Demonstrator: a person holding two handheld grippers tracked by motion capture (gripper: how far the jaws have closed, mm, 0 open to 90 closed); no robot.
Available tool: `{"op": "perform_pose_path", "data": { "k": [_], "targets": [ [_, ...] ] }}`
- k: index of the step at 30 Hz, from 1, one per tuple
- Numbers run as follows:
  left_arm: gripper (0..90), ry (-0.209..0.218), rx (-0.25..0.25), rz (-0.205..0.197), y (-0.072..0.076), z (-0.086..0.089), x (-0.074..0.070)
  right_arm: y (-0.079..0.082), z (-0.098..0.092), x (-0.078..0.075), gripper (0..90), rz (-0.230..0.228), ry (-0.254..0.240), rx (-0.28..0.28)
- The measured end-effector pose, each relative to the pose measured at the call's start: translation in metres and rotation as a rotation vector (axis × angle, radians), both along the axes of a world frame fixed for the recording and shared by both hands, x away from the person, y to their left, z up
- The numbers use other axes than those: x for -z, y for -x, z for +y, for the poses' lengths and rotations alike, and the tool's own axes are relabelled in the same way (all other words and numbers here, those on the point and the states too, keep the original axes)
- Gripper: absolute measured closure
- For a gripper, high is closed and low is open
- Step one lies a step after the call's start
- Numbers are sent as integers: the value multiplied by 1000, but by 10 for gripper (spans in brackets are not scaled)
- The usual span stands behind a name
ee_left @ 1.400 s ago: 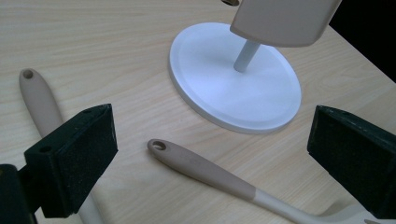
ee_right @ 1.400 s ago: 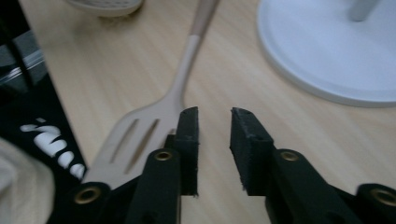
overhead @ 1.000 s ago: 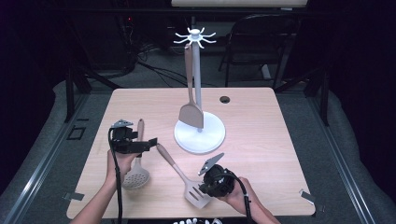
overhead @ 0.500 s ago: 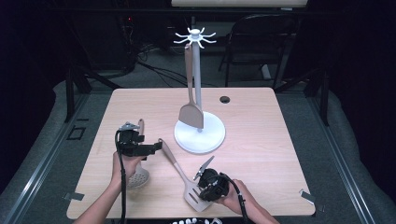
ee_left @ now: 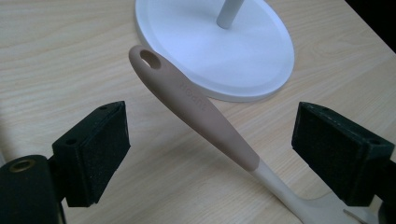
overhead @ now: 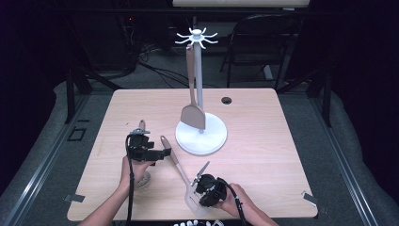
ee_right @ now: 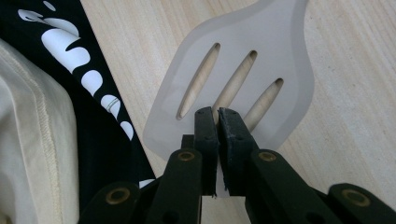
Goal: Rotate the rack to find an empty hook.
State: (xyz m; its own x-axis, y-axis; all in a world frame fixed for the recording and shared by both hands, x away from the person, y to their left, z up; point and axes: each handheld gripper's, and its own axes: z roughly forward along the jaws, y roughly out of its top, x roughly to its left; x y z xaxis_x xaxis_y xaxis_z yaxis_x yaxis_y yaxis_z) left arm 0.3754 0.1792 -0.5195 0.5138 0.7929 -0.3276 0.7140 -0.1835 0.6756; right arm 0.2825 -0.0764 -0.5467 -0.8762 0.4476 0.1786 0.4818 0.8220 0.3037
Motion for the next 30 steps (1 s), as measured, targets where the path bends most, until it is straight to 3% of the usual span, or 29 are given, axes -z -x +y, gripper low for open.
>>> {"op": "perform_pose_path", "data": {
  "k": [14, 20, 30],
  "targets": [
    [219, 38, -44, 73, -17, -14, 14, -3, -1, 1, 887, -2, -8, -27],
    [301, 21, -50, 112, -23, -17, 19, -3, 0, 1, 887, -3, -8, -36],
    [432, 34, -86, 119, -28, -17, 22, -3, 0, 1, 886, -11, -4, -47]
  ]
}}
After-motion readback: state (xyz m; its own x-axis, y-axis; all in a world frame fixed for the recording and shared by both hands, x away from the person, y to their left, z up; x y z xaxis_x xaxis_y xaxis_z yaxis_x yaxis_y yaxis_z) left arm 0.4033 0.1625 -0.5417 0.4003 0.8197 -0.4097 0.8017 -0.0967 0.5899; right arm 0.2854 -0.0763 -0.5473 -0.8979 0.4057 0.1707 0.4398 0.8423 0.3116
